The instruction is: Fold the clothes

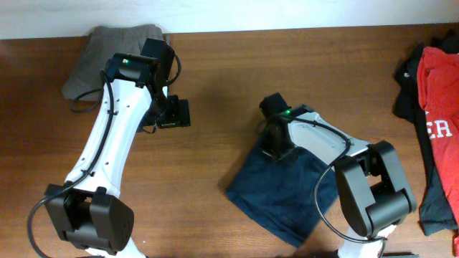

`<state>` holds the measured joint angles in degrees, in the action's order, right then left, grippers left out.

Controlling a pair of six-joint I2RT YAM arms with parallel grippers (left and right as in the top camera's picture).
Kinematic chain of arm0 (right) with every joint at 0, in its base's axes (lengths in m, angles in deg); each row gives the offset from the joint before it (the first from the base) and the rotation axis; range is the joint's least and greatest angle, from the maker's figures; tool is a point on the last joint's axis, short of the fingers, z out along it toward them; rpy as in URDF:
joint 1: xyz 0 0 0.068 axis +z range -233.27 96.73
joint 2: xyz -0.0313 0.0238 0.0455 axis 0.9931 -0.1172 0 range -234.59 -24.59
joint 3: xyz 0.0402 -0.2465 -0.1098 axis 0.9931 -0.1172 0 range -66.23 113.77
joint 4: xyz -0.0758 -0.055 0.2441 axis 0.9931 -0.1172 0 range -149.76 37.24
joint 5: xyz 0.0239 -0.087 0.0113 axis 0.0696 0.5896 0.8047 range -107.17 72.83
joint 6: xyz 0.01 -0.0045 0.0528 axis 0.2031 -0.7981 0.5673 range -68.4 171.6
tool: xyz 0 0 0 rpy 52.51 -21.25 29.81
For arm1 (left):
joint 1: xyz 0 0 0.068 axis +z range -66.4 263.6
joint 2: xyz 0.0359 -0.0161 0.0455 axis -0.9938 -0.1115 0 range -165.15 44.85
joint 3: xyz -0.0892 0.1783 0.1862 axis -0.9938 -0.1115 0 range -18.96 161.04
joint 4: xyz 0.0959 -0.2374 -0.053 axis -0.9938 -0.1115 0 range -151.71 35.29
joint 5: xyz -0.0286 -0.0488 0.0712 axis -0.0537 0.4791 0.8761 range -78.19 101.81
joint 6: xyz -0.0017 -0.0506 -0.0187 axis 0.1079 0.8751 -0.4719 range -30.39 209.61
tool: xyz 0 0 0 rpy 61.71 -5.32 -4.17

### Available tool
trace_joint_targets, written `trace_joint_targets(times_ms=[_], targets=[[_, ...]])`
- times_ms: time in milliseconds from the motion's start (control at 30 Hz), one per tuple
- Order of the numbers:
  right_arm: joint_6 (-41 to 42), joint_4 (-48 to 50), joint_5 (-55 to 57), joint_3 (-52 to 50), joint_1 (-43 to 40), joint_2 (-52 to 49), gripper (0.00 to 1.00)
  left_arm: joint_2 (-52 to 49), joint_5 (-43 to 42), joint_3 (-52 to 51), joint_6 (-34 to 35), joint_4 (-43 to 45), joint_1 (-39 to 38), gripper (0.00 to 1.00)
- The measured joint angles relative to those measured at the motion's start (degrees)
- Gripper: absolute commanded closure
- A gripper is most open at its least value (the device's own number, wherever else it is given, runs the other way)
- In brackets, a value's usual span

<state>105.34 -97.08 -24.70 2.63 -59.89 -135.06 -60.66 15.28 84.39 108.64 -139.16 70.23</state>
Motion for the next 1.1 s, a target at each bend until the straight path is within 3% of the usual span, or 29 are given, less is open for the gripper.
trace_joint_targets(times_ms=[267, 467, 667, 867, 967, 1000, 1100], targets=[[-7.3, 15.7, -12.3, 0.4, 5.2, -3.0, 0.95, 0.0, 0.0, 0.0, 0.0, 0.3, 0.0, 0.01], [-15.4, 15.6, -19.2, 1.9, 8.0, -4.8, 0.95, 0.0, 0.0, 0.0, 0.0, 0.2, 0.0, 0.01], [-25.1, -1.2, -21.8, 13.0, 7.6, -6.7, 0.94, 0.0, 0.0, 0.0, 0.0, 0.2, 0.0, 0.01], [-33.0, -22.8, -18.8, 34.4, 5.1, -6.9, 0.75, 0.0, 0.0, 0.1, 0.0, 0.2, 0.0, 0.01], [-34.7, -35.7, -13.4, 45.0, 3.2, -6.8, 0.71, 0.0, 0.0, 0.1, 0.0, 0.2, 0.0, 0.01], [-34.9, -39.7, -11.5, 47.9, 2.5, -6.8, 0.72, 0.0, 0.0, 0.1, 0.0, 0.2, 0.0, 0.01], [-36.0, -47.1, -6.5, 53.0, 0.4, -6.7, 0.87, 0.0, 0.0, 0.1, 0.0, 0.2, 0.0, 0.01]])
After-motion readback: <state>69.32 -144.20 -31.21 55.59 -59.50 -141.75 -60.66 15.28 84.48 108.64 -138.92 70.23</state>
